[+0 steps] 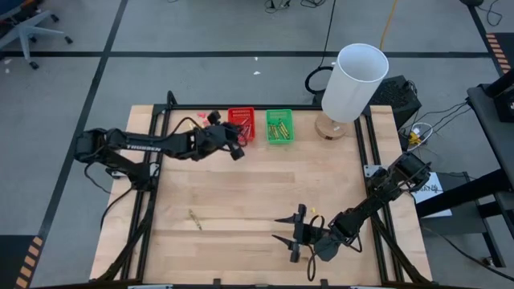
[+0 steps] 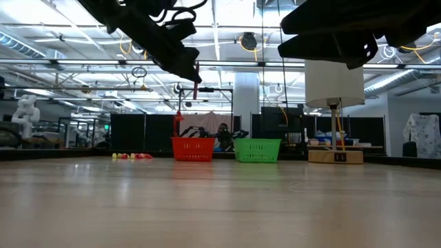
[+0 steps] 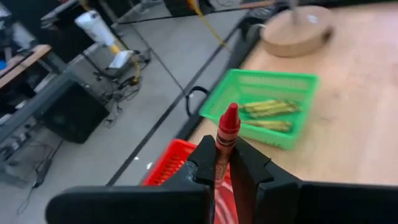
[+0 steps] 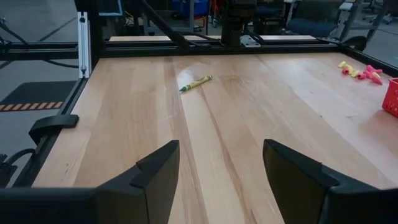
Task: Sort crayons
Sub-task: Put the red crayon into the red bin
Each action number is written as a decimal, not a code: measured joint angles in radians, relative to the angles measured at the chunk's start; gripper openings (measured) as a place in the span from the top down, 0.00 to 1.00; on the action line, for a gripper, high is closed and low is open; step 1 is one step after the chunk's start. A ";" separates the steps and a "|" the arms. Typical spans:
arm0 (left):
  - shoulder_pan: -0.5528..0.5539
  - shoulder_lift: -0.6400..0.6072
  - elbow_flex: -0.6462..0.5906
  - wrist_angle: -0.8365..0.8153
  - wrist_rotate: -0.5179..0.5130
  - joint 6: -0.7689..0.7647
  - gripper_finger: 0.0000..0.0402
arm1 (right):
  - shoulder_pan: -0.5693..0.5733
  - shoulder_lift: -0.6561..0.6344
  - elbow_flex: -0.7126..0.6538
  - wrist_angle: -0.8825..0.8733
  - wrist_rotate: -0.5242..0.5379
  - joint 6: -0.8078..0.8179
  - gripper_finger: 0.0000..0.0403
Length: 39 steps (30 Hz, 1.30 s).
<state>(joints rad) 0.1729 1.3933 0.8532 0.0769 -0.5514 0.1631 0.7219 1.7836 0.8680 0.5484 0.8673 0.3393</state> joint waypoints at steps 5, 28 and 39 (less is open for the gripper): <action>0.109 0.000 0.000 0.032 0.004 -0.001 0.94 | 0.000 0.000 0.000 0.000 0.000 -0.003 0.47; 0.338 0.242 0.000 0.121 0.364 -0.211 0.94 | -0.001 0.000 0.000 -0.005 0.000 -0.011 0.47; 0.338 0.296 0.000 0.124 0.338 -0.211 0.91 | -0.001 0.000 0.000 -0.008 0.000 -0.011 0.47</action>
<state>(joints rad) 0.5106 1.6894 0.8536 0.2005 -0.2134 -0.0479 0.7208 1.7840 0.8680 0.5407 0.8674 0.3285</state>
